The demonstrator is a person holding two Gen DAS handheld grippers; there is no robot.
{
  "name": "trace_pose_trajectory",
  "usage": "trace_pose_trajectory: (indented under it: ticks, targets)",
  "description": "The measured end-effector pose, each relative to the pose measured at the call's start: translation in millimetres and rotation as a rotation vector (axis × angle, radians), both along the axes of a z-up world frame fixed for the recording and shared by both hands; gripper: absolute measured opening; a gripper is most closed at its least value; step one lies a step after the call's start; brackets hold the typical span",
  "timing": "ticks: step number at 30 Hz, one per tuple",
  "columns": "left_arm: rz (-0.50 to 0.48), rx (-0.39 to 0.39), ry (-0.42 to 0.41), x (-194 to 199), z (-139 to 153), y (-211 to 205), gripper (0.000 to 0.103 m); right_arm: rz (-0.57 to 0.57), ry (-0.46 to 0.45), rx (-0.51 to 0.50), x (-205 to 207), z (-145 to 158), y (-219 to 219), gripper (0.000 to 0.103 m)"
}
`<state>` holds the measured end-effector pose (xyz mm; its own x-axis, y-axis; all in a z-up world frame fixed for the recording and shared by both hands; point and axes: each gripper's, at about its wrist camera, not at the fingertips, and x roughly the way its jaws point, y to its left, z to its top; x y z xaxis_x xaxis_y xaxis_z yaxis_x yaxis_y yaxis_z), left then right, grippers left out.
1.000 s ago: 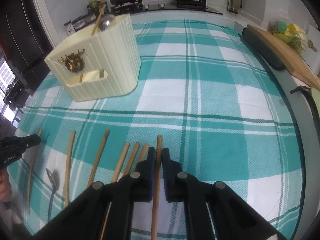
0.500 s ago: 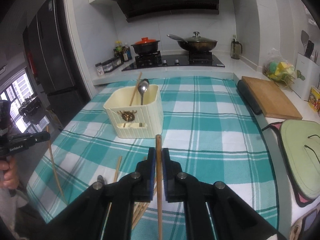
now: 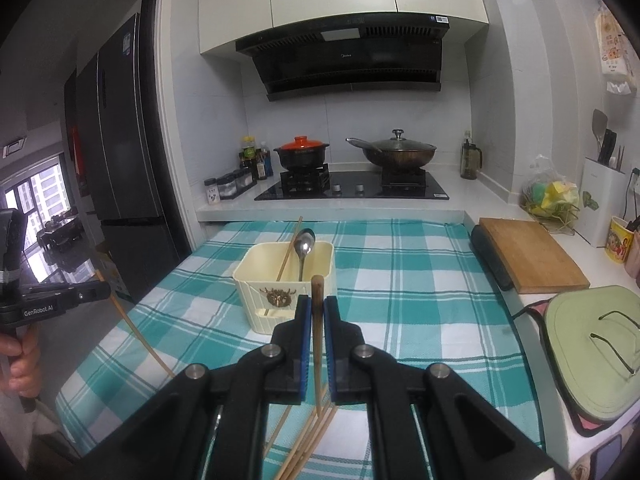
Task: Organize utensils
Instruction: 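Carry the chopstick with the right tool while the left tool carries its chopstick to the holder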
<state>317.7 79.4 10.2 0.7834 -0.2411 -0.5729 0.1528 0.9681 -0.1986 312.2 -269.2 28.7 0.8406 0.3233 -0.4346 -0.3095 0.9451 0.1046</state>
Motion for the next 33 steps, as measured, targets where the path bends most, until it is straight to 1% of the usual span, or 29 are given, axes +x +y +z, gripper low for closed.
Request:
trace_pose_trajectory:
  ticks: [7,15,21,25,27,29,31,33]
  targets:
    - [0.0,-0.007,-0.036,4.2,21.1,3.5,0.005,-0.004,-0.031,-0.006,8.4,22.0,3.3,0.006]
    - [-0.004,-0.01,-0.101,21.8,69.1,10.3,0.005,-0.004,-0.088,-0.024,30.3,63.1,8.7,0.006]
    - [0.006,0.0,-0.181,48.6,109.8,7.5,0.005,0.008,-0.14,-0.024,54.9,90.9,21.4,0.006]
    - [0.025,0.002,-0.222,80.4,125.8,0.8,0.005,0.021,-0.154,-0.006,78.8,105.0,31.0,0.006]
    - [0.045,0.011,-0.239,99.0,126.4,-2.8,0.005,0.029,-0.166,0.007,90.8,109.3,36.3,0.006]
    - [0.058,0.016,-0.227,119.7,119.5,-6.2,0.005,0.037,-0.178,0.006,102.5,110.3,41.2,0.006]
    - [0.058,-0.005,-0.179,141.0,106.7,-8.1,0.005,0.041,-0.172,-0.006,117.3,105.3,48.4,0.006]
    - [0.058,-0.026,-0.123,161.8,90.4,-9.4,0.005,0.041,-0.135,-0.012,135.6,95.1,54.3,0.006]
